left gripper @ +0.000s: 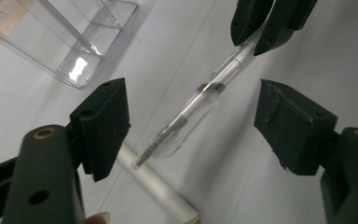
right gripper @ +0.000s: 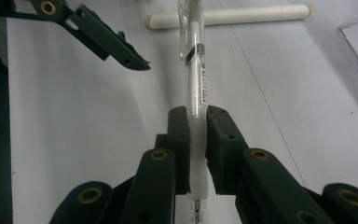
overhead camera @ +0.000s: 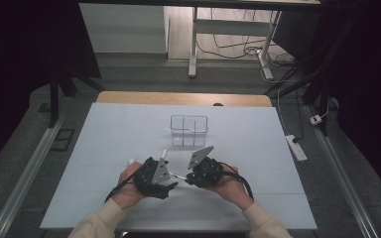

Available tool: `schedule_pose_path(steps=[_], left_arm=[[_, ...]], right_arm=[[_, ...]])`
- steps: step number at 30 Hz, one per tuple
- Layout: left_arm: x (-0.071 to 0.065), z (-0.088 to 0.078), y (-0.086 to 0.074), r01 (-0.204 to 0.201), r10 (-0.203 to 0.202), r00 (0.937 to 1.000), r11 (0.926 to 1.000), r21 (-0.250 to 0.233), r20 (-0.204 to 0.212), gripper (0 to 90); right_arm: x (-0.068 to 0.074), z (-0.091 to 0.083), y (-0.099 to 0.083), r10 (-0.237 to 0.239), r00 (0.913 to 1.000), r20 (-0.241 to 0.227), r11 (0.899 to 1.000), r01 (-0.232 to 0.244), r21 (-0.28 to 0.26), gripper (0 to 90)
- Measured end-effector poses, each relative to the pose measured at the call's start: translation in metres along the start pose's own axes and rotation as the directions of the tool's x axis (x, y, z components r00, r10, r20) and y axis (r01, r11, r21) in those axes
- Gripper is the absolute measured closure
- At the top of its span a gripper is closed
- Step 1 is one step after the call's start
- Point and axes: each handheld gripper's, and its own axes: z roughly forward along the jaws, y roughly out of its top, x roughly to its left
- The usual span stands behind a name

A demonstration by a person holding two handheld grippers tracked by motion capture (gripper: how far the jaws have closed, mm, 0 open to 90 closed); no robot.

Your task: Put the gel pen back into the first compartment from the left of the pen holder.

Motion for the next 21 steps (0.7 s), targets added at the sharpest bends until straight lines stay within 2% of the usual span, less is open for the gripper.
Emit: schedule_pose_path(steps=[6, 11, 17, 21], left_arm=[[-0.004, 0.004, 0.004, -0.054, 0.053, 0.9984, 0.998, 0.034, 0.017, 35.7], [-0.007, 0.007, 0.006, -0.103, 0.102, 0.9944, 0.9934, 0.05, 0.028, 46.7], [-0.01, 0.009, 0.007, -0.131, 0.13, 0.9912, 0.9892, 0.065, 0.026, 57.9], [-0.01, 0.01, 0.007, -0.156, 0.153, 0.9876, 0.9835, 0.092, 0.033, 64.1]], right_arm=[[0.002, -0.001, 0.002, -0.012, 0.9999, -0.011, 1.0, 0.012, -0.009, 79.6], [0.004, -0.002, 0.004, -0.004, 0.9998, -0.021, 1.0, 0.004, -0.013, 79.7], [0.006, -0.002, 0.005, -0.008, 0.9993, -0.038, 1.0, 0.007, -0.015, 79.7], [0.008, -0.003, 0.006, -0.009, 0.9991, -0.042, 1.0, 0.008, -0.014, 79.6]])
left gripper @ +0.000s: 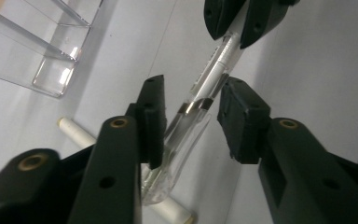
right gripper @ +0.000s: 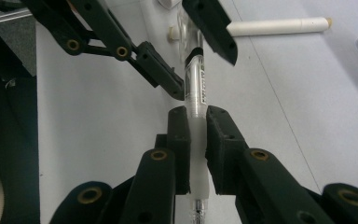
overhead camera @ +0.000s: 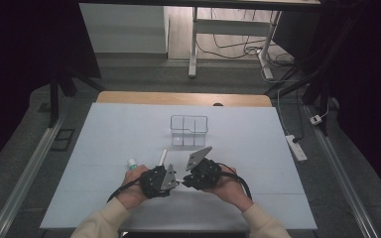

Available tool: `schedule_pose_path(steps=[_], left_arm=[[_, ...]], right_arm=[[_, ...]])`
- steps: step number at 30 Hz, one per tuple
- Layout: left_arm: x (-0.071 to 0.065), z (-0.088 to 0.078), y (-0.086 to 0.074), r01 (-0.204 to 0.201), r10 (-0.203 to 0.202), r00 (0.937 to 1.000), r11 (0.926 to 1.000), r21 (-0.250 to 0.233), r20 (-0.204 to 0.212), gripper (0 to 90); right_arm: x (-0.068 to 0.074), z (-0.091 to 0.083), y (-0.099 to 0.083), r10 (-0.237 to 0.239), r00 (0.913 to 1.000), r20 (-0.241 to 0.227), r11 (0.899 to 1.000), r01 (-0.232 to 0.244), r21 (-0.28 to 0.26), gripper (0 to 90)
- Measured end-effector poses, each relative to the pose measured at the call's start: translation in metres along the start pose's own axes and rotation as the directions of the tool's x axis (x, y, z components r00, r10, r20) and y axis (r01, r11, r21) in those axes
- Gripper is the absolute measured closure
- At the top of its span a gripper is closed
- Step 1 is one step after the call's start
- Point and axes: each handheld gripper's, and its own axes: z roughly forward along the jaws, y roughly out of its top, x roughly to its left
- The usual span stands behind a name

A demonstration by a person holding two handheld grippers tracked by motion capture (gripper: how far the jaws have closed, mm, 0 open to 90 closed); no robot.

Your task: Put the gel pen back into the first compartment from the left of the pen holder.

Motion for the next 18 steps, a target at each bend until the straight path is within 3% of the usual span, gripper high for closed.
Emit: schedule_pose_path(steps=[13, 18], left_arm=[[-0.0033, 0.0016, -0.0005, -0.05, 0.049, 0.9979, 0.9987, 0.012, 0.042, 76.1], [-0.0002, -0.0012, -0.0016, -0.004, 0.005, 0.9983, 0.9998, -0.02, 0.058, 77.5]], right_arm=[[-0.0012, -0.007, 0.0008, 0.005, 0.9998, -0.017, 0.999, -0.006, -0.048, 77.6], [-0.0039, -0.0101, -0.0012, 0.021, 0.9998, -0.002, 0.995, -0.021, -0.102, 73.3]])
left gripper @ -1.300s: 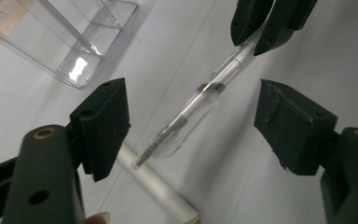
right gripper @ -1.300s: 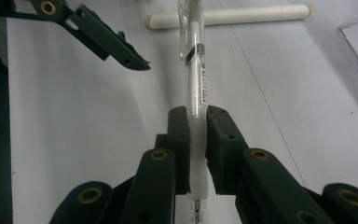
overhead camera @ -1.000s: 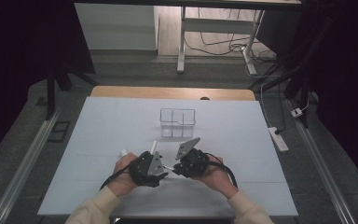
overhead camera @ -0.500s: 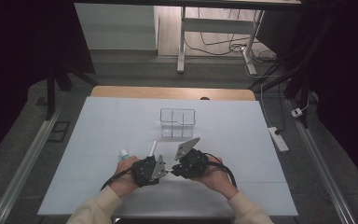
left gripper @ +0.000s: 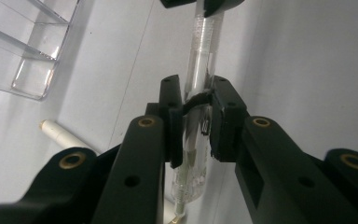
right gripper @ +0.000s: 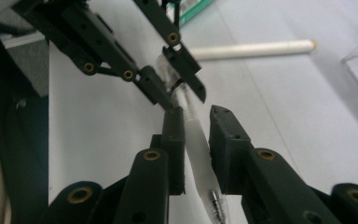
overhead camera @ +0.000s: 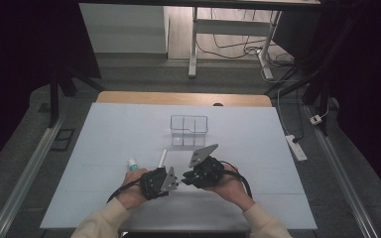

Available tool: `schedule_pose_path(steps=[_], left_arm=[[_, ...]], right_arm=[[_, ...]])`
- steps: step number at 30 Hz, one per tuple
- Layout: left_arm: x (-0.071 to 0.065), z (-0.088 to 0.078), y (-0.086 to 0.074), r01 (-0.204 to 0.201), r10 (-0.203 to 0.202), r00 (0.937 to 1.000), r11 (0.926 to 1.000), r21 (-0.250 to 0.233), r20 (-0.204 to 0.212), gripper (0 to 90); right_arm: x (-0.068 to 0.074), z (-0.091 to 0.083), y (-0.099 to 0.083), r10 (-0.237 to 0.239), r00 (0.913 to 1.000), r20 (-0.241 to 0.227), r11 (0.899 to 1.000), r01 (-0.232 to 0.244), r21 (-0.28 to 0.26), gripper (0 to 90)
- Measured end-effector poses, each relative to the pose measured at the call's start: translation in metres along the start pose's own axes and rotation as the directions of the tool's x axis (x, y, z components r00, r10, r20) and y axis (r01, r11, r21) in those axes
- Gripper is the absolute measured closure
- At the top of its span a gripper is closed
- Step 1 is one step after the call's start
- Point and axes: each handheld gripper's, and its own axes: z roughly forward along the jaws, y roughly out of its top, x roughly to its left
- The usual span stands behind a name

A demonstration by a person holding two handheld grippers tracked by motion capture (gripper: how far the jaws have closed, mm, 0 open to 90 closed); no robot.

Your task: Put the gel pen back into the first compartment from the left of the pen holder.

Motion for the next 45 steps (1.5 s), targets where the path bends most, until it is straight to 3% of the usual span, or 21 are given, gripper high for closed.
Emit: schedule_pose_path(steps=[4, 11, 20, 27, 34, 43, 45], left_arm=[[0.005, -0.002, -0.003, 0.025, -0.025, 0.9997, 0.9997, -0.002, -0.009, 77.7], [0.017, -0.008, -0.012, 0.099, -0.099, 0.9948, 0.9945, -0.036, -0.023, 77.8], [0.029, -0.016, -0.022, 0.186, -0.189, 0.9817, 0.9775, -0.101, -0.025, 77.7], [0.036, -0.023, -0.028, 0.234, -0.239, 0.9707, 0.9611, -0.147, -0.021, 77.8], [0.041, -0.026, -0.032, 0.274, -0.281, 0.9596, 0.9441, -0.183, -0.012, 77.8], [0.043, -0.027, -0.033, 0.293, -0.3, 0.9538, 0.9355, -0.197, -0.006, 77.7], [0.043, -0.027, -0.033, 0.3, -0.307, 0.9517, 0.9322, -0.203, -0.005, 77.7]], right_arm=[[-0.004, -0.006, -0.002, 0.052, 0.9979, 0.037, 0.995, -0.049, -0.082, 62.9], [-0.013, -0.023, -0.009, 0.122, 0.9869, 0.106, 0.974, -0.098, -0.205, 53.1], [-0.02, -0.045, -0.031, 0.18, 0.972, 0.151, 0.953, -0.135, -0.27, 50.7], [-0.023, -0.06, -0.061, 0.225, 0.9539, 0.199, 0.947, -0.167, -0.274, 49.8], [-0.028, -0.075, -0.092, 0.27, 0.9267, 0.261, 0.939, -0.194, -0.284, 48.9], [-0.03, -0.086, -0.125, 0.318, 0.8962, 0.31, 0.93, -0.232, -0.284, 48.2], [-0.03, -0.088, -0.13, 0.317, 0.8905, 0.327, 0.935, -0.235, -0.267, 47.5]])
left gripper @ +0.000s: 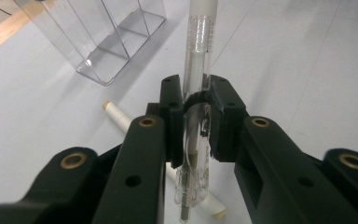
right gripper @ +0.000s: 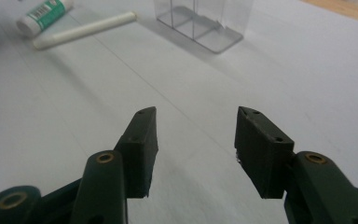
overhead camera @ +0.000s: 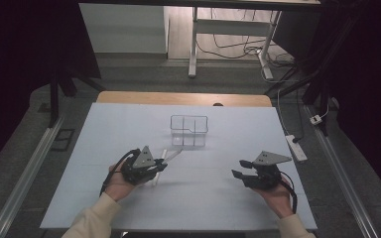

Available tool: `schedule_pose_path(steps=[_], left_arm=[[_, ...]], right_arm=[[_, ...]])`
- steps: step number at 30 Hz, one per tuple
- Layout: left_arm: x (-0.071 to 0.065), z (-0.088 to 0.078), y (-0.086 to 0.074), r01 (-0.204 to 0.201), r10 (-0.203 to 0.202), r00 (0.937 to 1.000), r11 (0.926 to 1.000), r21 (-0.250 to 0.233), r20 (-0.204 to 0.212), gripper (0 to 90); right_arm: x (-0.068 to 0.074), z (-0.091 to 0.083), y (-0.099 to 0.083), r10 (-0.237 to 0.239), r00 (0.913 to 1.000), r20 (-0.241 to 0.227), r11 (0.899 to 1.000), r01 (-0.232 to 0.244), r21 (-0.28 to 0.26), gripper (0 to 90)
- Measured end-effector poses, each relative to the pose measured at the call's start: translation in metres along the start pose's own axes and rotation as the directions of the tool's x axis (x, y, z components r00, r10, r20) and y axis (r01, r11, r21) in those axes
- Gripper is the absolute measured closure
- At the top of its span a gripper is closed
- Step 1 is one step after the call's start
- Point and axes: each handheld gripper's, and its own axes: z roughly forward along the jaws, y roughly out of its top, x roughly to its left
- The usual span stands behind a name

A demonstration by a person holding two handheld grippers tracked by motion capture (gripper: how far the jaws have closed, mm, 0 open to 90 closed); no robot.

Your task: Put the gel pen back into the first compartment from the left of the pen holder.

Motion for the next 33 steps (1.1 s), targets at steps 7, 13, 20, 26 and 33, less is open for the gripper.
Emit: schedule_pose_path(steps=[7, 13, 20, 26, 33], left_arm=[[0.005, -0.001, 0.004, 0.07, -0.068, 0.9973, 0.9952, -0.068, 0.028, 77.7], [0.016, -0.004, 0.017, 0.122, -0.122, 0.9925, 0.9846, -0.126, 0.011, 77.7], [0.033, -0.008, 0.033, 0.174, -0.177, 0.9842, 0.9674, -0.184, 0.001, 77.7], [0.042, -0.004, 0.04, 0.19, -0.195, 0.9808, 0.9598, -0.206, -0.003, 77.6], [0.048, 0.005, 0.045, 0.198, -0.202, 0.9793, 0.9561, -0.216, 0.001, 77.6]], right_arm=[[-0.007, -0.007, -0.008, 0.009, 0.9996, 0.025, 1.0, -0.009, 0.006, 47.0], [-0.009, -0.009, -0.008, 0.005, 0.9999, 0.013, 1.0, -0.005, -0.005, 47.0], [-0.011, -0.009, -0.007, 0.002, 0.9999, 0.014, 1.0, -0.002, -0.006, 47.0], [-0.014, -0.01, -0.008, 0.02, 0.9996, 0.018, 1.0, -0.019, -0.023, 46.9], [-0.016, -0.01, -0.008, 0.033, 0.9994, 0.011, 0.999, -0.033, -0.024, 46.6]])
